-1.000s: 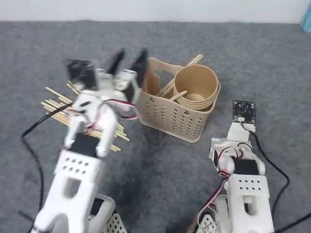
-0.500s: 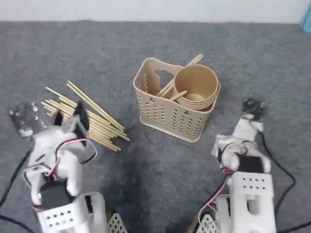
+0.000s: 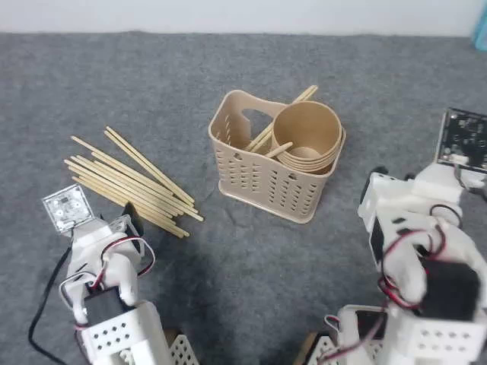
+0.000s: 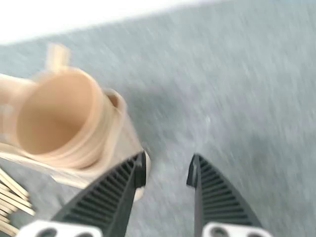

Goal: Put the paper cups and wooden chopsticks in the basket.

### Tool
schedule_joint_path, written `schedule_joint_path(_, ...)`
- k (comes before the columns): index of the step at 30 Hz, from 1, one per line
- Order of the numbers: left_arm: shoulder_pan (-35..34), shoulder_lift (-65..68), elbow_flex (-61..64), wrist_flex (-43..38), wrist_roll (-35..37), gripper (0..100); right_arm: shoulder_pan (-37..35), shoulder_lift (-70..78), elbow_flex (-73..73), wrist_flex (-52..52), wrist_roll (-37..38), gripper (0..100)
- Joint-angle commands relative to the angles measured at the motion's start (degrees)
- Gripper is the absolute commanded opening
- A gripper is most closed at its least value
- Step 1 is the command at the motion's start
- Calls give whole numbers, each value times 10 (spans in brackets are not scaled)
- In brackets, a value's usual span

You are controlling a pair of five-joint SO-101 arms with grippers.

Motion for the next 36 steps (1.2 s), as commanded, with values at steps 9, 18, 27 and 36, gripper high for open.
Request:
schedule_joint_path(9, -5, -45, 12, 6, -7, 192, -131, 306, -438, 145, -98, 160)
schedule_joint_path(18, -5, -45, 13, 6, -17, 192, -138, 458, -476, 147, -94, 161)
schedule_joint_path(27, -4, -45, 13, 4, -30, 192, -120, 502, -467, 148, -94, 161)
schedule_joint_path(36, -4, -45, 13, 4, -31, 192, -116, 556, -396, 145, -94, 161)
